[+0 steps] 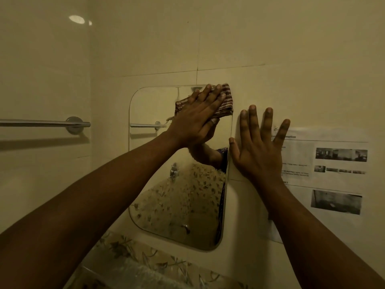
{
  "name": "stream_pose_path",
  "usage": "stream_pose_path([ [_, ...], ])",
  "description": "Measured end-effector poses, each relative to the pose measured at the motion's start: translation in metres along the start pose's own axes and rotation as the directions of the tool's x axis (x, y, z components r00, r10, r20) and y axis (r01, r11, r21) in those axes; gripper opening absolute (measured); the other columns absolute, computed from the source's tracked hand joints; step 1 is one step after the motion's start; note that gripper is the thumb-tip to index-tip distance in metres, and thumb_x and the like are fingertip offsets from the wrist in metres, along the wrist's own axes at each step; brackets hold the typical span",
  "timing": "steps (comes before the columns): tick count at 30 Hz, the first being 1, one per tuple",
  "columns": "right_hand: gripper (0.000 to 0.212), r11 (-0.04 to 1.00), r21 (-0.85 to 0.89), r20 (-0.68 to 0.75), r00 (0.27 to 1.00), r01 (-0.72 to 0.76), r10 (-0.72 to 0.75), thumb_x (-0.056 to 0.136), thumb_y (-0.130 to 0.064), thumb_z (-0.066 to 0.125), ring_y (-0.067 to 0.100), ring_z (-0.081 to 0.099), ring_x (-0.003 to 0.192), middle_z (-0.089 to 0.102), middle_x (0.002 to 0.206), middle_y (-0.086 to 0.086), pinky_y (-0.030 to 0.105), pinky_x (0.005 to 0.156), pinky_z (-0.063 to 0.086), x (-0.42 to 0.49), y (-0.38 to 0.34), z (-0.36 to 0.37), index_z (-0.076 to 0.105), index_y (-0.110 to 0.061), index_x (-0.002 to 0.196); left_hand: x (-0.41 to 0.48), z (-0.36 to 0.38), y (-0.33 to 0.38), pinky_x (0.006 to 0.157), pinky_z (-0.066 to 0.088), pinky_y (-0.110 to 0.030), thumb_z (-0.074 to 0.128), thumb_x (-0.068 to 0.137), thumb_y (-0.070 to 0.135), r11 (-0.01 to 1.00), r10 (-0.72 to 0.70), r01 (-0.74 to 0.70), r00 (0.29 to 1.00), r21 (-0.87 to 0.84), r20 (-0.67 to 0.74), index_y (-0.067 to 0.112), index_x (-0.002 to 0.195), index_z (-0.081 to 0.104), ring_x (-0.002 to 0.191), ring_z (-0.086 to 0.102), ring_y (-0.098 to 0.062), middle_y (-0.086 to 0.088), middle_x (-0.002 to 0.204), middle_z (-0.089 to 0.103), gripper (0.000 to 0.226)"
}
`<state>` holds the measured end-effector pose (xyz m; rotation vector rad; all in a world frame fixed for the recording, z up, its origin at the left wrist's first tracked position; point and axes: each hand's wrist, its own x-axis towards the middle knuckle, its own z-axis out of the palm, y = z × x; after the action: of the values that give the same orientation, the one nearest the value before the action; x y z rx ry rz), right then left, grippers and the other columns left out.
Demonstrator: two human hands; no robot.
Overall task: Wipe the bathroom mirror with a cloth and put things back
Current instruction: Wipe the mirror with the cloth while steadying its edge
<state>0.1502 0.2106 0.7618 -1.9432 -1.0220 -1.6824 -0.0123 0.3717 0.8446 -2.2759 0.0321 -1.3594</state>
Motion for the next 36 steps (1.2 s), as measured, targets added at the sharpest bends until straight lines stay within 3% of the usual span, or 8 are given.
stream_pose_path([
  [11,0.08,1.0,0.002,0.006,1.0,0.001,-0.001,0.11,-0.051,0.026,0.044,-0.004,0.169,-0.003,0.184,0.014,0.077,0.129,0.0,-0.001,-0.002,-0.004,0.007,-0.01,0.176,-0.006,-0.003,0.004,0.133,0.0,-0.042,0.036,0.109,0.032,0.993,0.117,-0.118,0.991,0.01,0.065,0.01,0.166,0.024,0.164,0.008,-0.032,-0.014,0.175,0.017,0.062],
  [16,0.087,1.0,-0.008,0.007,1.0,0.01,-0.01,0.11,-0.063,0.024,0.045,-0.003,0.169,-0.004,0.184,0.014,0.077,0.129,0.002,0.0,0.0,-0.001,0.005,-0.01,0.176,-0.017,0.002,0.001,0.134,0.001,-0.041,0.03,0.109,0.035,0.973,0.218,-0.224,0.971,0.053,0.098,0.011,0.166,0.025,0.164,0.007,-0.03,-0.012,0.175,0.018,0.062],
  [20,0.094,1.0,-0.01,-0.007,1.0,0.02,-0.02,0.107,-0.071,0.023,0.045,-0.003,0.169,-0.006,0.184,0.014,0.077,0.128,0.001,-0.001,0.001,0.002,0.002,-0.011,0.176,-0.014,0.006,-0.002,0.134,0.006,-0.045,0.028,0.111,0.038,0.974,0.211,-0.217,0.974,0.066,0.089,0.011,0.167,0.023,0.164,0.009,-0.03,-0.013,0.176,0.017,0.062],
  [27,0.096,1.0,-0.007,-0.023,0.999,0.027,-0.027,0.106,-0.074,0.023,0.044,-0.005,0.169,-0.007,0.184,0.013,0.077,0.128,-0.001,-0.001,0.002,0.006,0.001,-0.012,0.176,-0.002,0.008,-0.006,0.134,0.004,-0.048,0.036,0.108,0.033,0.988,-0.155,0.154,0.987,-0.033,-0.045,0.008,0.168,0.017,0.165,0.002,-0.03,-0.013,0.177,0.008,0.067],
  [31,0.096,1.0,-0.004,-0.028,0.999,0.031,-0.031,0.106,-0.073,0.023,0.045,-0.005,0.169,-0.008,0.184,0.013,0.078,0.127,-0.001,-0.001,0.002,0.007,0.0,-0.011,0.176,-0.006,0.006,-0.025,0.134,-0.003,-0.048,0.033,0.105,0.033,0.924,-0.365,0.35,0.928,-0.157,-0.08,0.012,0.169,0.008,0.165,-0.006,-0.027,-0.008,0.178,-0.002,0.072],
  [36,0.097,1.0,0.007,-0.025,0.999,0.031,-0.03,0.106,-0.074,0.023,0.044,-0.006,0.169,-0.01,0.184,0.012,0.078,0.127,-0.002,0.0,0.003,0.006,-0.002,-0.012,0.176,-0.028,0.005,-0.061,0.132,-0.009,-0.041,0.031,0.111,0.031,0.786,-0.597,0.562,0.799,-0.259,-0.078,0.02,0.169,-0.002,0.164,-0.014,-0.02,-0.002,0.178,-0.011,0.068],
])
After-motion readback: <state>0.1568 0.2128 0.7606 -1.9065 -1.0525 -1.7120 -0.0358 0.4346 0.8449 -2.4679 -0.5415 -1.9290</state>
